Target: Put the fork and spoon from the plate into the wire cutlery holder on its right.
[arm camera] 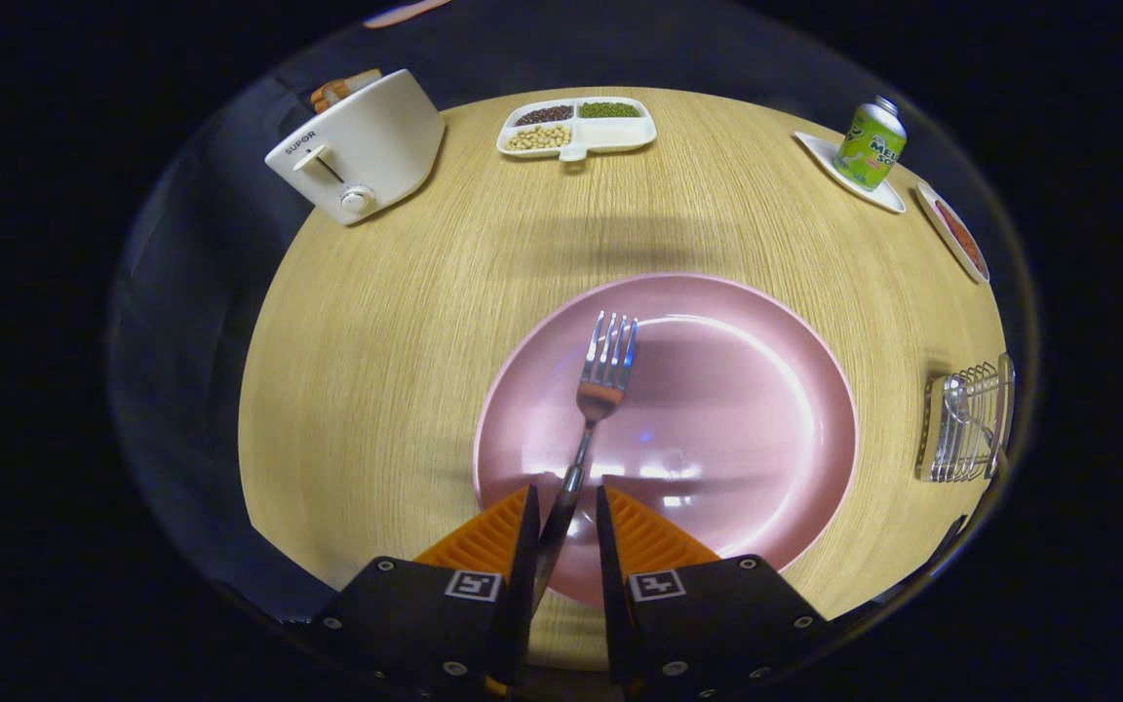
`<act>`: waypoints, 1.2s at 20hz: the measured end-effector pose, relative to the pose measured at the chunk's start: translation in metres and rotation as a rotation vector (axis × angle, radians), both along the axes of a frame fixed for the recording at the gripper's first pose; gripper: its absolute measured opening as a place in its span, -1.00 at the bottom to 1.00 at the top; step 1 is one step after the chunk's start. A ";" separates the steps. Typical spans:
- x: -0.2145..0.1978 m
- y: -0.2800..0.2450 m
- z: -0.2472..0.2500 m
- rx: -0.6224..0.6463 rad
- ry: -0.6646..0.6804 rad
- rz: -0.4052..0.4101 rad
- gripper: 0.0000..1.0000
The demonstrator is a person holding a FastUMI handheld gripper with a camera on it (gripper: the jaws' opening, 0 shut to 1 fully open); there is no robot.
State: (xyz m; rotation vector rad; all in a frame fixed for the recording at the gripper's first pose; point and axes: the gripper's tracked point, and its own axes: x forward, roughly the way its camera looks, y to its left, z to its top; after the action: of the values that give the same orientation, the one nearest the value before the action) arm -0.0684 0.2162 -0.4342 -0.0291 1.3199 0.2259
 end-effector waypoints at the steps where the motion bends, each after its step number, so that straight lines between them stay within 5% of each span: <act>1: -0.001 -0.003 -0.002 -0.012 0.010 -0.009 -0.42; 4: -0.002 -0.011 -0.003 -0.035 0.019 -0.032 -0.76; 8: -0.002 -0.013 -0.003 -0.003 0.023 -0.007 -0.88; 15: 0.003 -0.042 0.024 0.000 -0.063 0.007 -0.91; 24: 0.003 -0.141 0.072 -0.037 -0.148 -0.119 -0.91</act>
State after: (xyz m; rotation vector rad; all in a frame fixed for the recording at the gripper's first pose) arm -0.0658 0.0755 -0.3621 0.0013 1.1744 0.0957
